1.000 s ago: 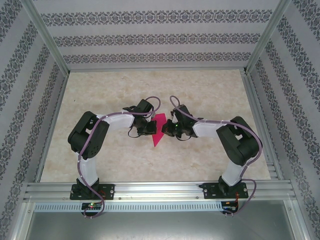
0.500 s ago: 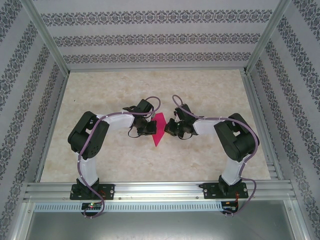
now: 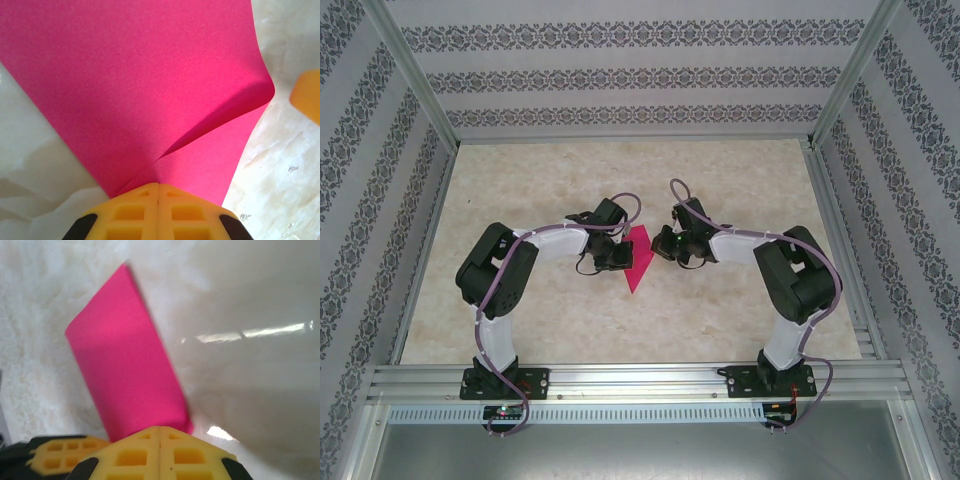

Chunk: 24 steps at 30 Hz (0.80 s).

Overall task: Fold a paper plane with a square sheet of paper (pick it up from the middle)
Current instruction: Third fold the triangle at the center of the table.

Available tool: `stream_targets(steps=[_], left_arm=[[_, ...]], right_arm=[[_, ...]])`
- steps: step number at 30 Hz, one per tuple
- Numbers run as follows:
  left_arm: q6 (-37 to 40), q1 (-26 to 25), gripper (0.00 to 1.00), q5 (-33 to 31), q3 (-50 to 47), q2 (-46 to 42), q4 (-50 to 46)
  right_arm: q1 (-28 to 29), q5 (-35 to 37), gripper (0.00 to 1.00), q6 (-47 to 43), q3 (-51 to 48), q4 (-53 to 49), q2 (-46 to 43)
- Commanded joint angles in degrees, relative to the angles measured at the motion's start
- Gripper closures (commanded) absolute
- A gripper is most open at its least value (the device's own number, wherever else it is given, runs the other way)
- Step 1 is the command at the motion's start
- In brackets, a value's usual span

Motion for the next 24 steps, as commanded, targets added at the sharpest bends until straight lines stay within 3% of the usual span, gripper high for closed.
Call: stream_targets(steps=[1,13,19,24], left_arm=[[0.76,0.2,1.0,-5.1,-0.52,2.02,-6.25],[0.93,0.16,1.0,-5.56,-1.02,2.01,-6.47],[0.95,0.23,1.0,-5.54,-1.3,2.09,-6.25],[0.86,0.23,1.0,-5.58,-1.27,2.3,-6.07]], right_arm=[[1.86,-1.46,0.96,-1.86,0.43,0.92,-0.48],[-0.44,2.18,0.97,1.99,2.25,-2.04,5.83],[-3.48,5.92,0.97,4.62,1.54,-2.39,3.44],[-1.88,5.22,0.97,3.31,-0.05,0.36,-2.25]])
